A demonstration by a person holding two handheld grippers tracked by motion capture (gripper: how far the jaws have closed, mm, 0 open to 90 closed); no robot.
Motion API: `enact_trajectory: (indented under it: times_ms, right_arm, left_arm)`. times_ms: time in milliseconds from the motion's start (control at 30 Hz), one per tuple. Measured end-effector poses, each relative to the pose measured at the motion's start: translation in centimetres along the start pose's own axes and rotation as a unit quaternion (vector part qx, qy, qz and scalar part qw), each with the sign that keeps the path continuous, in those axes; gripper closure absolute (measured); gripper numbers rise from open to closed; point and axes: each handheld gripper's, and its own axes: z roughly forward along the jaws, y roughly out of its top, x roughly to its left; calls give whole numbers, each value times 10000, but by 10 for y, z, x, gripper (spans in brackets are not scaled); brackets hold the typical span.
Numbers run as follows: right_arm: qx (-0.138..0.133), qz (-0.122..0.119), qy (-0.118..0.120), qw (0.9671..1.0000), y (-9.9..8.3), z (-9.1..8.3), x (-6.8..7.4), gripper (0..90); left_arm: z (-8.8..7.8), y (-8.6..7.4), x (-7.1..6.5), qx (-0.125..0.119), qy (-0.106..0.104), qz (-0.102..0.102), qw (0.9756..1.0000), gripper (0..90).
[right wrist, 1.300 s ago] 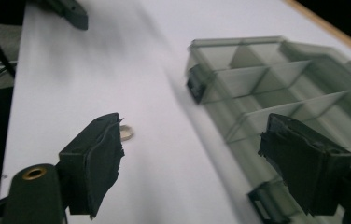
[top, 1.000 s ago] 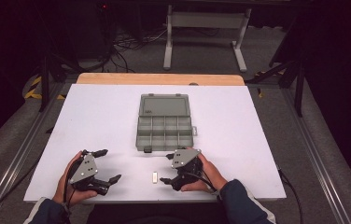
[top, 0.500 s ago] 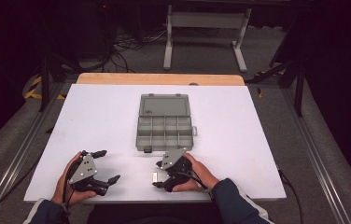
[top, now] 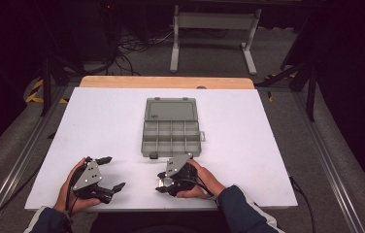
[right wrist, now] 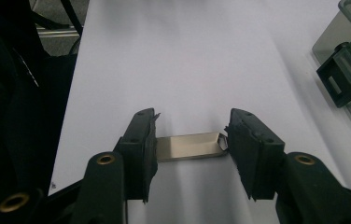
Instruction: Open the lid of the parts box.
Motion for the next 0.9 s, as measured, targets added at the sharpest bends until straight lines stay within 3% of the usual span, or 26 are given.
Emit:
enact_trajectory:
  times_ms: [500, 900]
  right_arm:
    - [2, -46, -43, 10000, 0, -4, 4, 534]
    - [-163, -121, -305, 9993, 2, -14, 8, 535]
  left_arm:
    - [-1, 0, 0, -15, -40, -25, 10000, 65]
    - [-1, 0, 1, -19, -16, -11, 10000, 71]
